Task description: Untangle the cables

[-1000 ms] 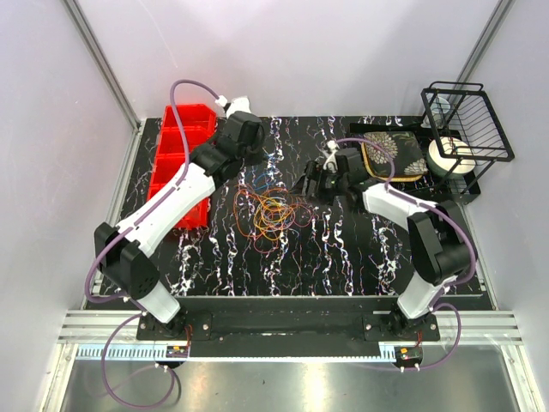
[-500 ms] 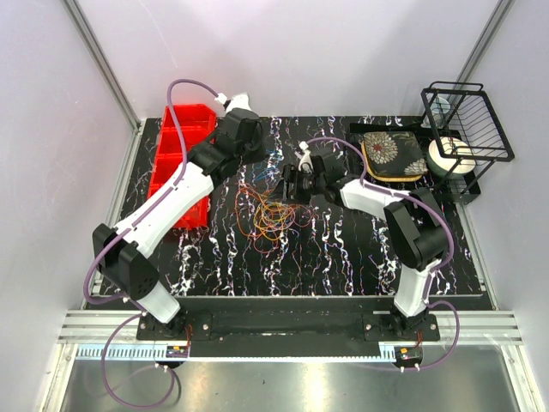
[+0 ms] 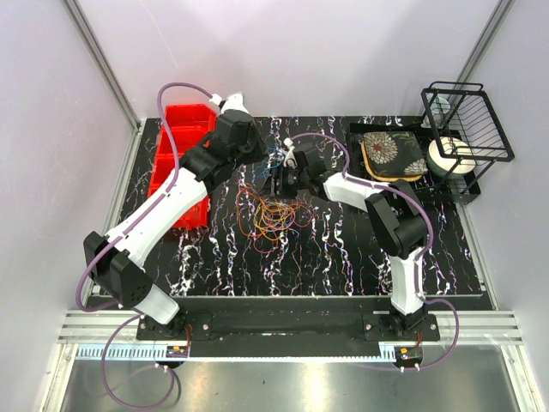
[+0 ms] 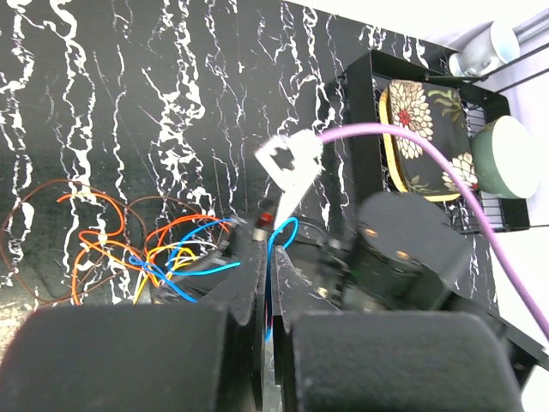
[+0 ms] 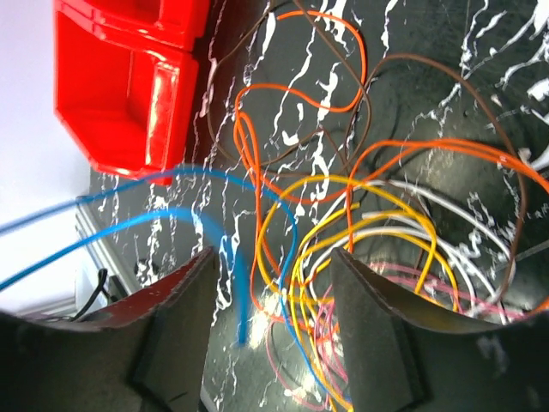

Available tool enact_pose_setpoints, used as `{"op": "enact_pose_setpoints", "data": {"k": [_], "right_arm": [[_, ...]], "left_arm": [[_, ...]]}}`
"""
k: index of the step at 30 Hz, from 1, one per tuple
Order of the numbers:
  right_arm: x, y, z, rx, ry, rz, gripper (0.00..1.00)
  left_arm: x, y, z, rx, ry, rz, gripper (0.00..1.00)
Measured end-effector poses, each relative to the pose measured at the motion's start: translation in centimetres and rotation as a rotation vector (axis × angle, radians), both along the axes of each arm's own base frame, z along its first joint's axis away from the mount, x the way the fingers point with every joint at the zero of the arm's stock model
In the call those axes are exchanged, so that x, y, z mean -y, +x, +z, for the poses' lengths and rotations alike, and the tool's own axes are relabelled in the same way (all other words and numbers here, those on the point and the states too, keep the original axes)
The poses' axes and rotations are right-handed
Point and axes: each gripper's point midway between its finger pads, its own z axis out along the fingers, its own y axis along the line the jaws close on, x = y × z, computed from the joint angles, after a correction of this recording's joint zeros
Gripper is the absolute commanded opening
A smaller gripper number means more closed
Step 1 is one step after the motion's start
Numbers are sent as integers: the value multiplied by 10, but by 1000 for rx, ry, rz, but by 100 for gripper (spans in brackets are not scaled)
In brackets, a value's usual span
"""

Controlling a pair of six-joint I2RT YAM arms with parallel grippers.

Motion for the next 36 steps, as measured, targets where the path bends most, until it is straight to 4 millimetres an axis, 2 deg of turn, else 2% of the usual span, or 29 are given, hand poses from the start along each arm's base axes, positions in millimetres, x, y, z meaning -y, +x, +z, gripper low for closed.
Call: {"op": "enact_pose_setpoints", "data": {"k": [5, 10, 14, 16, 19, 23, 26, 28, 29, 32, 36], "right_arm": [[-9, 5, -17, -20, -23, 2, 52], [-11, 6, -40, -64, -58, 1, 49], [-7, 3, -50, -88, -86, -8, 46], [-7, 4, -51, -86, -91, -10, 46], [-5, 3, -53, -88, -100, -15, 46], [-3, 2, -57, -92, -109, -18, 48], [0, -1, -62, -99, -122, -22, 50], [0, -1, -62, -96, -123, -22, 51], [0, -1, -62, -95, -124, -21, 51], [-1, -1, -61, -91, -125, -19, 54], [-1, -1, -60, -87, -125, -17, 59]], "left_arm": [[4, -3, 2, -2, -18, -22, 0], [8, -9, 14, 11, -54, -53, 0], [13, -14, 29, 25, -81, -92, 0], [15, -16, 45, 45, -96, -110, 0], [17, -19, 91, 123, -133, -140, 0], [13, -25, 178, 297, -195, -161, 0], [6, -32, 230, 412, -227, -166, 0], [0, -37, 256, 476, -239, -162, 0], [-3, -39, 264, 499, -237, -157, 0], [-10, -38, 268, 519, -214, -134, 0], [-20, -28, 254, 503, -149, -84, 0]]}}
